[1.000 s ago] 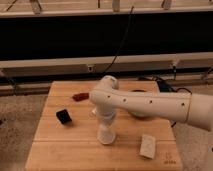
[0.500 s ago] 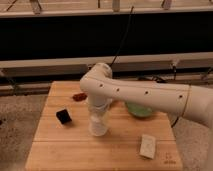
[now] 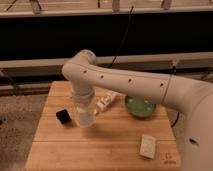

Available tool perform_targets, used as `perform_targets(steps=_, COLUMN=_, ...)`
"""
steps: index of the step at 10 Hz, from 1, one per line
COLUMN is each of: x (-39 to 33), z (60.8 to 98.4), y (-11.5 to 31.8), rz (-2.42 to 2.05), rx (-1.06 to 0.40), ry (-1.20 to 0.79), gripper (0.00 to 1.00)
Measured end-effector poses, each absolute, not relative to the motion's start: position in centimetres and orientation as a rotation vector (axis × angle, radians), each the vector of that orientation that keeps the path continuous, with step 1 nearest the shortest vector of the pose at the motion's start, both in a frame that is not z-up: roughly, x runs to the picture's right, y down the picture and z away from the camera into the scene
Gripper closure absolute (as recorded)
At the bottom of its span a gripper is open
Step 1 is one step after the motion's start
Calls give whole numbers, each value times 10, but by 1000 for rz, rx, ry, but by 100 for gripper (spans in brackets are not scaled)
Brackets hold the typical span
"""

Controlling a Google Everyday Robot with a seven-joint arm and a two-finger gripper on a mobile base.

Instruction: Place the ceramic cup over the eraser

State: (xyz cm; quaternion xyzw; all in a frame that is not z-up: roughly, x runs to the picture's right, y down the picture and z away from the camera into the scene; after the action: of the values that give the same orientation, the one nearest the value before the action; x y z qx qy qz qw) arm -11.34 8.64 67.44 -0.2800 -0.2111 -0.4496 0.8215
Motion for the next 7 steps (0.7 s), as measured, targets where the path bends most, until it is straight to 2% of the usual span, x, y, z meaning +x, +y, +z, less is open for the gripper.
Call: perform_targets(steps=7, x=-171, z=680, y=54, rz=-1080, rx=-574, ry=-513, gripper=100)
